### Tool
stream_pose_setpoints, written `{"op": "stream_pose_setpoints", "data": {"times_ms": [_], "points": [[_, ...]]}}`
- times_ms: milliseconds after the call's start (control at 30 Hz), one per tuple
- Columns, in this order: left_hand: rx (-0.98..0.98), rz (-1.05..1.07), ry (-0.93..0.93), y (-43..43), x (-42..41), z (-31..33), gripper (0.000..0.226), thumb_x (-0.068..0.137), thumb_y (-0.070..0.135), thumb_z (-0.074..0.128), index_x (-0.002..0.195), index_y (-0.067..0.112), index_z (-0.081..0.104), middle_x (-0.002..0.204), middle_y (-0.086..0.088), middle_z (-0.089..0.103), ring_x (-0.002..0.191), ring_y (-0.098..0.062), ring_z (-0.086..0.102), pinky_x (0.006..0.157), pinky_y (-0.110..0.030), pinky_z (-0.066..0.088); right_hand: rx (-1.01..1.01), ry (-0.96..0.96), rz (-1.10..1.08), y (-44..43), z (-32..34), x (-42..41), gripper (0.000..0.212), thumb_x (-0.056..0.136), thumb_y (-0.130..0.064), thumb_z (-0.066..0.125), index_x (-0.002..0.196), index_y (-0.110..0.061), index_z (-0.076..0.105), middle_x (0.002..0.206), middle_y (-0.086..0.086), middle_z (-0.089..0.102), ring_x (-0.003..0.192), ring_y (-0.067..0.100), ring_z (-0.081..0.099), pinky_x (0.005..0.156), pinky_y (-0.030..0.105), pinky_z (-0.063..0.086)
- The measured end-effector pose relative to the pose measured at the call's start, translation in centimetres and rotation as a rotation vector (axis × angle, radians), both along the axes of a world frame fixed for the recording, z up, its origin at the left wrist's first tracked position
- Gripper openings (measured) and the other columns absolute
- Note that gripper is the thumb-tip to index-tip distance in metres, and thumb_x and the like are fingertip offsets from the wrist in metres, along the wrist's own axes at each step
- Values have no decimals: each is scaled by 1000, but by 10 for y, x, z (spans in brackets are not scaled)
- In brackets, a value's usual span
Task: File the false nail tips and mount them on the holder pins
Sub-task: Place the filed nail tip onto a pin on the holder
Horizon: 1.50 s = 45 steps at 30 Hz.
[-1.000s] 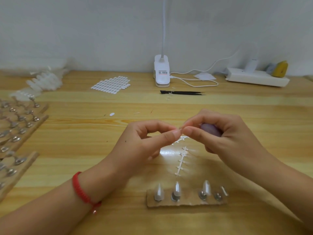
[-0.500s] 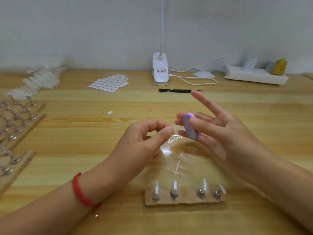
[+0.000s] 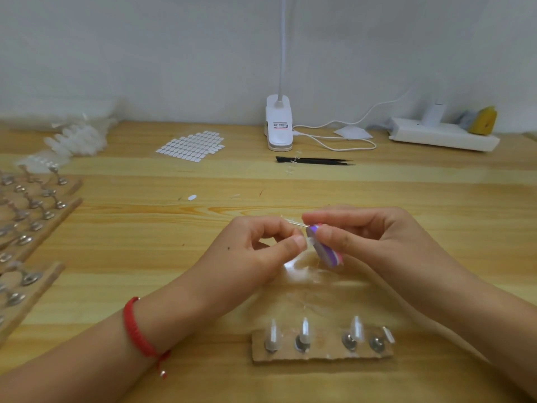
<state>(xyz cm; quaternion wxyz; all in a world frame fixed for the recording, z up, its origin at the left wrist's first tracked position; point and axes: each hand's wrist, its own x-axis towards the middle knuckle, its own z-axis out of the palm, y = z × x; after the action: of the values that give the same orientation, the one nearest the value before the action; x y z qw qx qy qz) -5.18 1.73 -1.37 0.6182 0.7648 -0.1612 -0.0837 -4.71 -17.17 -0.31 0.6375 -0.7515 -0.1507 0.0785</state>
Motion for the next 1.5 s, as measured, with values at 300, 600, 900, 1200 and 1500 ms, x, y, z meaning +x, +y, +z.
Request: {"op": "stream_pose_setpoints", "data": {"times_ms": [300,600,900,1200,1500], "points": [[34,-30,-9,-5,-3,1,22,87,17,67,66,22,66,44,17,49,39,4,38,43,-7,30,-67,-133,13,4,0,-2,24,76,-28,69,97,-26,78,98,-1,71,83,34,66,67,18,54],[-237,138,120,-1,1,4,26,64,39,79,78,17,74,36,12,38,36,-5,26,58,-20,29,18,-110,-118,-2,1,-2,34,98,-10,39,90,-20,71,68,-2,45,59,11,45,53,21,43],[-323,8,80,2,3,2,8,73,30,70,69,24,71,45,14,48,37,-3,32,46,-8,31,-404,-788,-237,9,6,-11,25,79,-33,72,98,-18,72,82,-1,47,65,8,40,59,10,34],[-254,-68,79,4,3,0,15,76,32,67,85,23,75,62,7,53,41,-6,38,45,-11,33,-454,-714,-80,-3,23,-11,25,72,-38,76,89,-19,74,76,0,48,61,7,38,60,11,32],[-281,36,81,1,7,-5,17,75,28,64,87,23,73,60,6,50,40,-8,36,42,-13,32,-454,-436,229,-53,28,-42,22,66,-50,81,83,-38,75,75,-4,45,57,3,37,53,8,31]]}}
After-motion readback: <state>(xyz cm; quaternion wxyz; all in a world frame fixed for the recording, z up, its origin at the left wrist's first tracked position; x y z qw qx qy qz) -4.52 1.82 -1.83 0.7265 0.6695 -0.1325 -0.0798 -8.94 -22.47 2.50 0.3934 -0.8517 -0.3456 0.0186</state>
